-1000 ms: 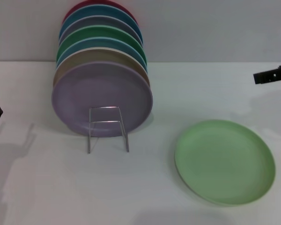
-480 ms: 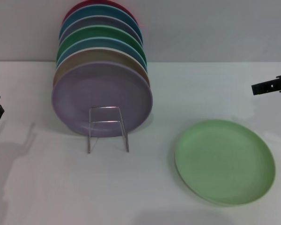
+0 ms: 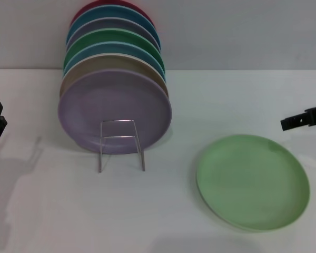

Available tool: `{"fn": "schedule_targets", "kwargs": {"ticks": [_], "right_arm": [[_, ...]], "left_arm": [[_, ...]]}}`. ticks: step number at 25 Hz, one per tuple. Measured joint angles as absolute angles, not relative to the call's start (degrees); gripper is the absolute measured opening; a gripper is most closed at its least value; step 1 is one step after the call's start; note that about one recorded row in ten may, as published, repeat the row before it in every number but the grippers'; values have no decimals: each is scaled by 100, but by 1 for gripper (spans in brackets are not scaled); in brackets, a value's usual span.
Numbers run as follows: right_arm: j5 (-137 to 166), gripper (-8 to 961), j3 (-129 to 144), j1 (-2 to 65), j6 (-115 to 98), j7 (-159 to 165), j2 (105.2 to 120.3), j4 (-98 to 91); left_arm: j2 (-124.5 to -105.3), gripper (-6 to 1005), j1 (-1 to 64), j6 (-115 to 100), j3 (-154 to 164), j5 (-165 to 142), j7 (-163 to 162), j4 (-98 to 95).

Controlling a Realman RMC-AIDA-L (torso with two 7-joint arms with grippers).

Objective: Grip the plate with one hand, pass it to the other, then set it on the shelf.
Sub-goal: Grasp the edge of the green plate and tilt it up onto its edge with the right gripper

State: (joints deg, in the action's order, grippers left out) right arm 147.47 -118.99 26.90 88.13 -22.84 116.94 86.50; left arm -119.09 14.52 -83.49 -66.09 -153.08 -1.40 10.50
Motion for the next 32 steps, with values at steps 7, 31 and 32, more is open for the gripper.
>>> {"fn": "schedule_targets", "kwargs": {"ticks": [7, 31, 32], "right_arm": [[15164, 726, -11867, 2842, 8699, -2387, 11756, 8117], [15803, 726, -11524, 2935, 8369, -2403, 11832, 7453], [15803, 726, -11507, 2935, 8349, -2404, 11833, 7434]], "left_arm": [[-11909, 799, 1451, -8349, -6609, -15303, -140, 1055], [-11909, 798, 1404, -8356, -6560, -15312, -142, 1095], [-11909, 798, 1404, -8355, -6558, -15312, -141, 1096]]}}
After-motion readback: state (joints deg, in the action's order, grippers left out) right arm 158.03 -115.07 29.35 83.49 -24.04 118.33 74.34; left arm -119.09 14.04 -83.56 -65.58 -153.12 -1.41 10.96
